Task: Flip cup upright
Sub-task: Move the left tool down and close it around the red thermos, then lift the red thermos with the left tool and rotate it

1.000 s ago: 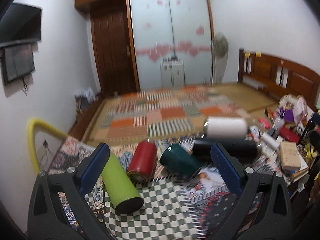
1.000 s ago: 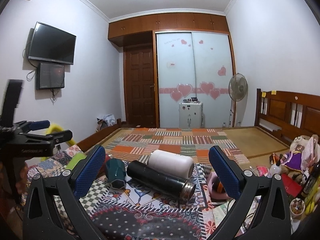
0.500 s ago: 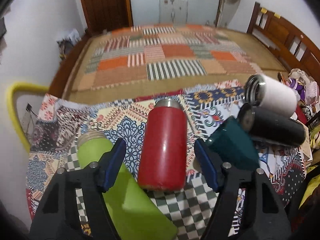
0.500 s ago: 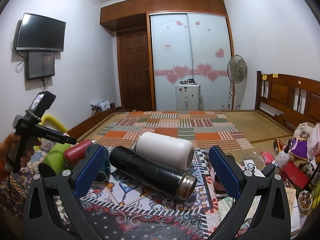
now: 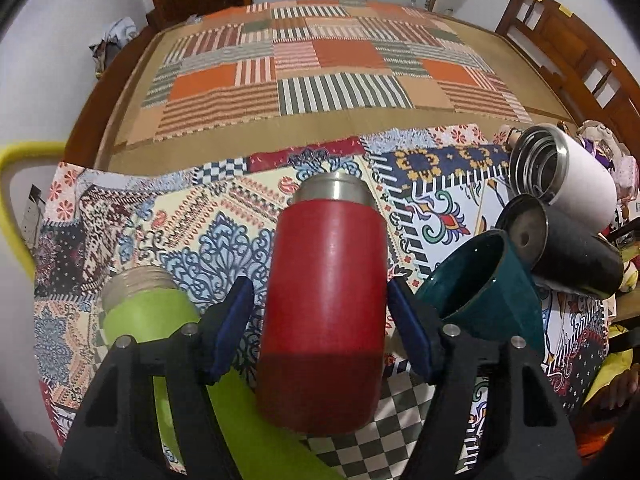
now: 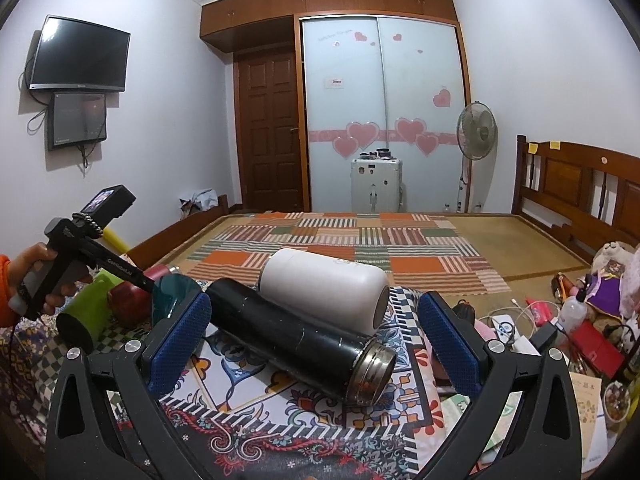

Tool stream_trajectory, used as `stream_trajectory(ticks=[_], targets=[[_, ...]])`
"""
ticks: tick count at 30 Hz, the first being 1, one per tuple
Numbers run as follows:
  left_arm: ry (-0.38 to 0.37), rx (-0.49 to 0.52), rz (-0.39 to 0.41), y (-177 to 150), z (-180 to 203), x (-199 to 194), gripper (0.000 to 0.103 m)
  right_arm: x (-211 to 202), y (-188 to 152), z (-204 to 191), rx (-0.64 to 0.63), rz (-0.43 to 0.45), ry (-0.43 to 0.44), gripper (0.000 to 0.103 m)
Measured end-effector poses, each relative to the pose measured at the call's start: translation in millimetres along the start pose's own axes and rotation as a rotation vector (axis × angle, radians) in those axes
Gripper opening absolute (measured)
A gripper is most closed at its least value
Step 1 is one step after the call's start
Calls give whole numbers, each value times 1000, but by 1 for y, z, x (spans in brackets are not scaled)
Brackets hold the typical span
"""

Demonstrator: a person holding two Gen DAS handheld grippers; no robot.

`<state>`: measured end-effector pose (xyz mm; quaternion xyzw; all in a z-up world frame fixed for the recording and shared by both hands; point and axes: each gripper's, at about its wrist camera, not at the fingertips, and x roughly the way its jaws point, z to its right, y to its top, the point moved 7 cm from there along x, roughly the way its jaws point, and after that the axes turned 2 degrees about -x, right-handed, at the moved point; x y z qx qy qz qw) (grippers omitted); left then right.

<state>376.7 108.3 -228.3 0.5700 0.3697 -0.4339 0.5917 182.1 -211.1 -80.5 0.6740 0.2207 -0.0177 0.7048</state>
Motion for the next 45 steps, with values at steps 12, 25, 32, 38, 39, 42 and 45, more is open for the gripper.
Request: stream_trajectory(ticks=[12, 25, 32, 38, 39, 42, 45], targets=[[10, -20, -2, 5, 0, 2, 62, 4, -4, 0, -3, -8, -8, 103], [69, 15, 117, -7, 13, -78, 61, -18, 7, -1, 13, 25, 0, 103], [65, 57, 175, -29, 33, -129, 61, -42, 17, -3, 18, 61, 0, 103], [26, 88, 177, -66, 60, -151, 61, -64, 23, -6, 23, 88, -2, 103], [20, 89, 170, -72, 64, -151, 61, -67, 23, -6, 23, 90, -1, 103], [-19, 98, 147, -95, 77, -149, 61, -75, 22, -8, 20, 94, 2, 103], [-48, 123, 121, -114, 91, -141, 61, -81, 21, -11, 13, 96, 4, 103]])
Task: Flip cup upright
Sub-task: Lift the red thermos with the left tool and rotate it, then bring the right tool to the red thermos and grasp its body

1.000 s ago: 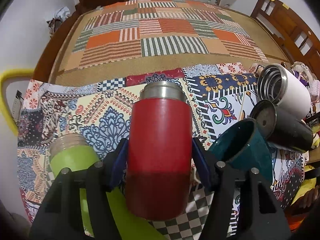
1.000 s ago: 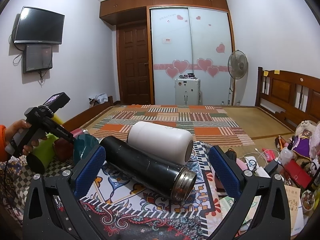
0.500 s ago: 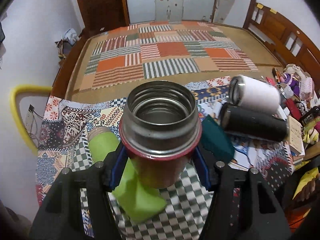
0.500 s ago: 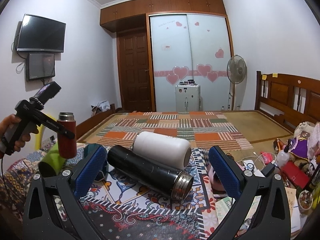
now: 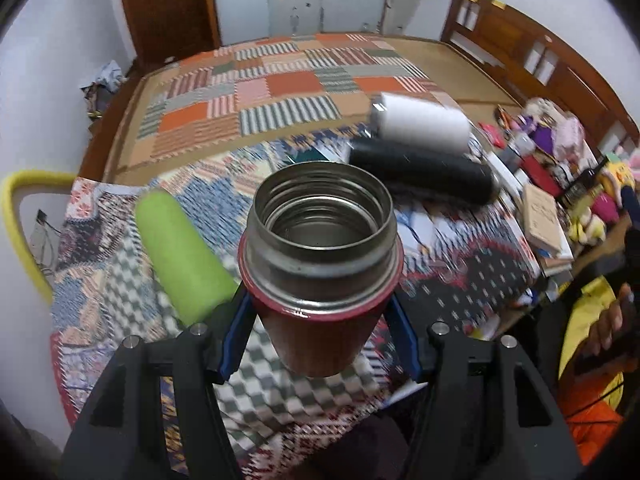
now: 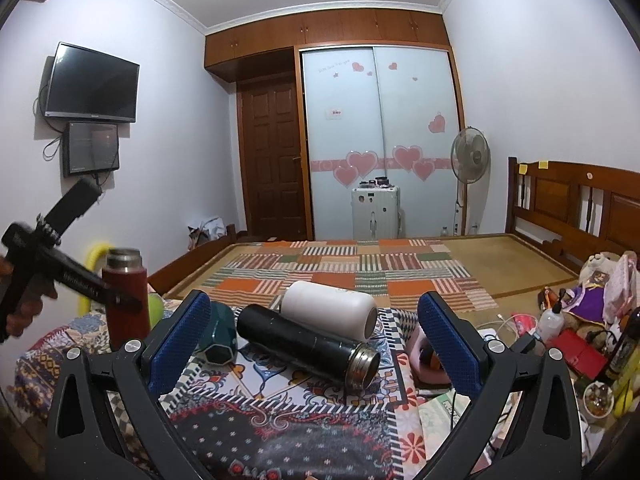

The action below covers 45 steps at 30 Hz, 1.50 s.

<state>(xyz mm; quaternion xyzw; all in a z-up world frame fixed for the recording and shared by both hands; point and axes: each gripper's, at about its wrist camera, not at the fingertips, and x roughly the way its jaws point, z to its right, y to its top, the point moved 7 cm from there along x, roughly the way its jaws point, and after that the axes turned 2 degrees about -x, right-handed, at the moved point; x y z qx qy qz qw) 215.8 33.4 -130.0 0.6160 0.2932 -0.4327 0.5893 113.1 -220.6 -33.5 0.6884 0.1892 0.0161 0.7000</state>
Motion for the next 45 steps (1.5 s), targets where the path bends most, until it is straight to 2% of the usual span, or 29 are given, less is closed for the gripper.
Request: stream_trajectory(ticks=[8, 14, 18, 25, 34, 38, 43, 45], targets=[[-73, 51, -86, -27, 43, 35, 61, -4, -7, -9, -21, -15, 3, 103], [-107, 97, -80, -14, 69, 51, 61, 1, -15, -7, -29, -31, -1, 103], [-103, 115, -72, -5, 78, 67, 62, 11, -22, -3, -23, -53, -1, 103], [-140, 102, -130, -9, 79, 98, 61, 28, -37, -2, -29, -104, 1, 103], [-131, 118, -66, -9, 78, 93, 62, 39, -44, -7, -38, -147, 2, 103], [-152, 92, -27, -12, 69, 77, 68, 38, -42, -13, -53, -155, 3, 103], [-204, 65, 75, -19, 55, 38, 68, 40, -37, -25, -80, -161, 4, 103], [-209, 43, 133, -22, 45, 21, 73, 42, -36, -31, -89, -167, 9, 103]])
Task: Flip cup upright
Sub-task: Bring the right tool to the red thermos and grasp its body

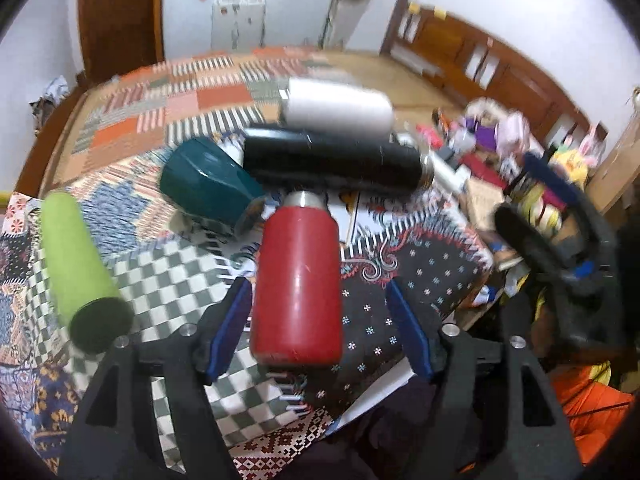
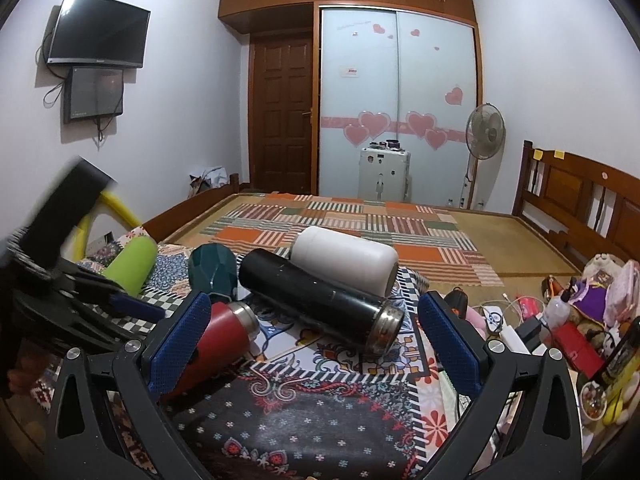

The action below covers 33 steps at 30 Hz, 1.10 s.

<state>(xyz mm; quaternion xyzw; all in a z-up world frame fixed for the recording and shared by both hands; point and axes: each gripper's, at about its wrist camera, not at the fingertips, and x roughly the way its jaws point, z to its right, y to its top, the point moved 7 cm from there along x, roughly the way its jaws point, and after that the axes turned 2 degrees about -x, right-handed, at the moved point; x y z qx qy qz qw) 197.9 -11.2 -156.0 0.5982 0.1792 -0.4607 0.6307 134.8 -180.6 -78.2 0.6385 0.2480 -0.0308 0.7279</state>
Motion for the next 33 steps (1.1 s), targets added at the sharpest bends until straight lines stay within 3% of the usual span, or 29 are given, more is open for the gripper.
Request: stream_trajectory(ticks=[2, 5, 15, 26, 33], targets=[[28, -20, 63, -2, -8, -17, 80, 5, 1, -9, -8, -15, 15, 103], [98, -43, 146, -9, -32, -41, 81, 19, 1, -22, -14, -51, 50, 103], [281, -22, 237, -38, -79, -60, 81, 77, -11, -67, 48, -252, 182, 103], [325, -3, 306, -51, -92, -56, 83, 115, -43, -90, 92, -482, 187, 103], [323, 5, 321, -51, -89, -53, 84, 123, -52, -96, 141, -587, 263, 101]])
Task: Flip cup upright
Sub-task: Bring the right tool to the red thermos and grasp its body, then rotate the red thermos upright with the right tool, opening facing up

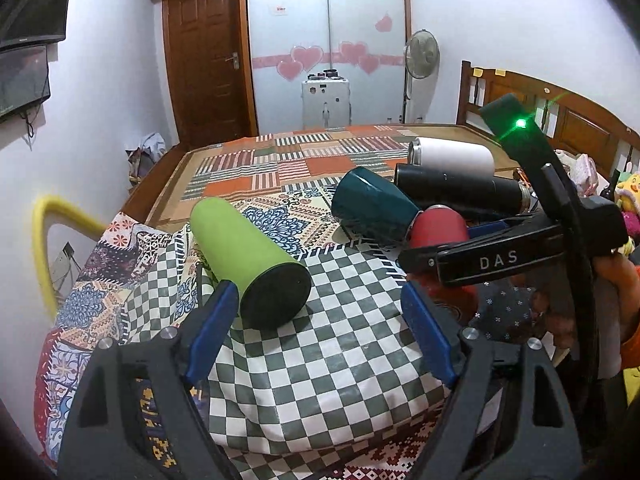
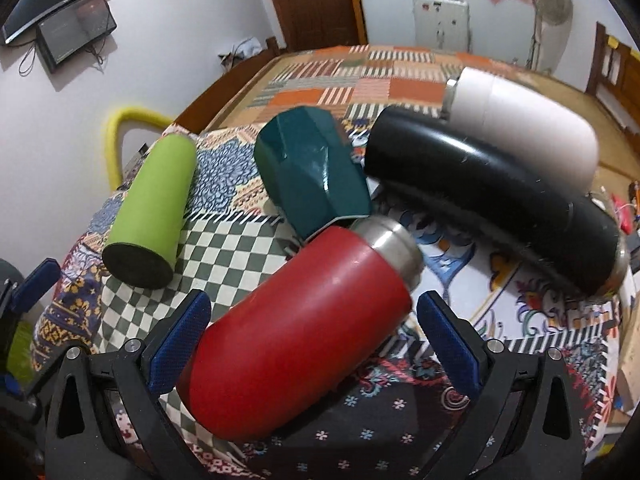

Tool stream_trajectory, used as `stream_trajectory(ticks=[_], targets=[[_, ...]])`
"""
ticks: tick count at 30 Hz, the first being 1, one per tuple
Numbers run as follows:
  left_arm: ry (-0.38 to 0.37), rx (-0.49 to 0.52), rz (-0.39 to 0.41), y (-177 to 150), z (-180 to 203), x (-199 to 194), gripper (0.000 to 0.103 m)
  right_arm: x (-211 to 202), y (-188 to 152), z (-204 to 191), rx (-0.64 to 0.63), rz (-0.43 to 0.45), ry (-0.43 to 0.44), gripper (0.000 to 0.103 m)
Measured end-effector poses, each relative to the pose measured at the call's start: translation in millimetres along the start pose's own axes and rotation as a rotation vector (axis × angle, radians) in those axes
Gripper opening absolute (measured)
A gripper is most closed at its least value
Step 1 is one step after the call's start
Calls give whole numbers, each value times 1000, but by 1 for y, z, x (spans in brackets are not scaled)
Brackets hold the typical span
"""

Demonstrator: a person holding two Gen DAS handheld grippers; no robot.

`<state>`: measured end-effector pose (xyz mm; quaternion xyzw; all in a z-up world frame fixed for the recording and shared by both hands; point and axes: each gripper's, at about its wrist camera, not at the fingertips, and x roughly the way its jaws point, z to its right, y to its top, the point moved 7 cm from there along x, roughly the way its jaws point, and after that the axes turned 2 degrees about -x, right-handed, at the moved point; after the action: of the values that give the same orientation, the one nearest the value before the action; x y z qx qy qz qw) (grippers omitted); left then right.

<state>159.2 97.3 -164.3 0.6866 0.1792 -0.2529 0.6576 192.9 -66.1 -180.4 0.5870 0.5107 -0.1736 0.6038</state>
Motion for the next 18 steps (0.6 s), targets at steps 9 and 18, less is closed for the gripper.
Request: stream_trajectory(ticks=[9, 18], targets=[[3, 5, 2, -1, 5, 0, 84, -4, -6, -5, -112, -56, 31, 93], [-3, 17, -1, -2, 14, 4, 84, -15, -10, -3, -317, -96, -23, 73]])
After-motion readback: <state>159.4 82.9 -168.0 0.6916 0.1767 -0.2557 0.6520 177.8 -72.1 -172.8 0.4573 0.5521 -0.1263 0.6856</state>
